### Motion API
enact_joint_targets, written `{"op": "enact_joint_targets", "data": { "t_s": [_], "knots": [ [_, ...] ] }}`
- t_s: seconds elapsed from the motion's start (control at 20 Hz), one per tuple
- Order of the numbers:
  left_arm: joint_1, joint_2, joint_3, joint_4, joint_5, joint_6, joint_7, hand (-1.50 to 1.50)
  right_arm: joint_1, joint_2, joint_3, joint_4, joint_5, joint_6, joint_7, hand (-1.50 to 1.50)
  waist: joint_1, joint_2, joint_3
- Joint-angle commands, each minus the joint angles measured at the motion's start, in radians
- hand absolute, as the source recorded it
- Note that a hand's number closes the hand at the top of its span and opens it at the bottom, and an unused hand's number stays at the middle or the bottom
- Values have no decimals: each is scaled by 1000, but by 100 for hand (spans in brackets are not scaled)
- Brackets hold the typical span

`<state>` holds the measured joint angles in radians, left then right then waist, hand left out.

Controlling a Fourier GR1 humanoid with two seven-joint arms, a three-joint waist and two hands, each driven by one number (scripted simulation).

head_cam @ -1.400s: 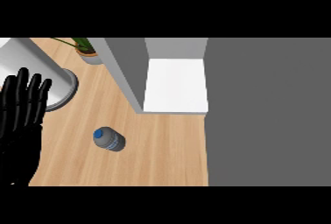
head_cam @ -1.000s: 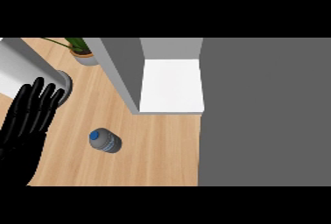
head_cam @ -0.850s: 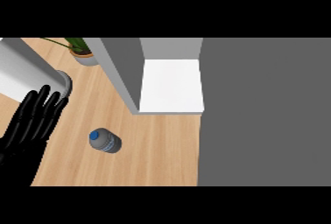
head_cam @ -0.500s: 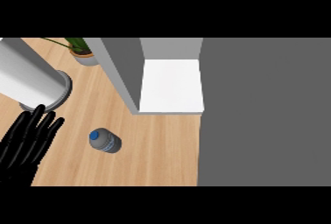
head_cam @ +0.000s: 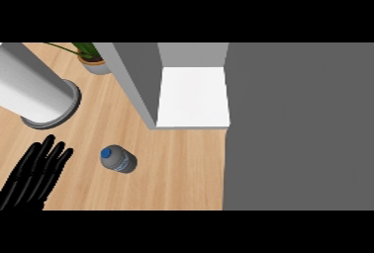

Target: Pick up the bottled water, place it into the cabinet and close the cabinet

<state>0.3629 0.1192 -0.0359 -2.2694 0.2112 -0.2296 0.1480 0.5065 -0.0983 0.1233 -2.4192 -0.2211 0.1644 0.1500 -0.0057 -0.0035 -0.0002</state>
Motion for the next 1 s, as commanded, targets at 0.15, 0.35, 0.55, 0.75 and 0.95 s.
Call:
{"op": "enact_joint_targets", "data": {
  "t_s": [0.15, 0.35, 0.55, 0.75, 0.95],
  "knots": [
    [-6, 4, 77, 64, -2, -7, -38, -150, 151, -2, 23, -195, -32, 22, 34, -150, -5, 0, 0],
    [-64, -40, 80, 206, -98, 34, -127, -150, 201, 8, 8, -142, -9, 57, -77, -150, -13, 0, 0],
    [-80, -12, 124, 342, -110, -4, -206, -150, 265, -5, 34, -180, 15, 76, -97, -150, -15, 0, -1],
    [-178, -29, 124, 550, -155, 6, -303, -150, 299, -23, 10, -148, -2, 125, -152, -150, -20, 1, -1],
    [-173, -32, 137, 660, -173, -2, -396, -150, 362, -15, 37, -234, 8, 108, -149, -150, -21, 1, -2]
  ]
}}
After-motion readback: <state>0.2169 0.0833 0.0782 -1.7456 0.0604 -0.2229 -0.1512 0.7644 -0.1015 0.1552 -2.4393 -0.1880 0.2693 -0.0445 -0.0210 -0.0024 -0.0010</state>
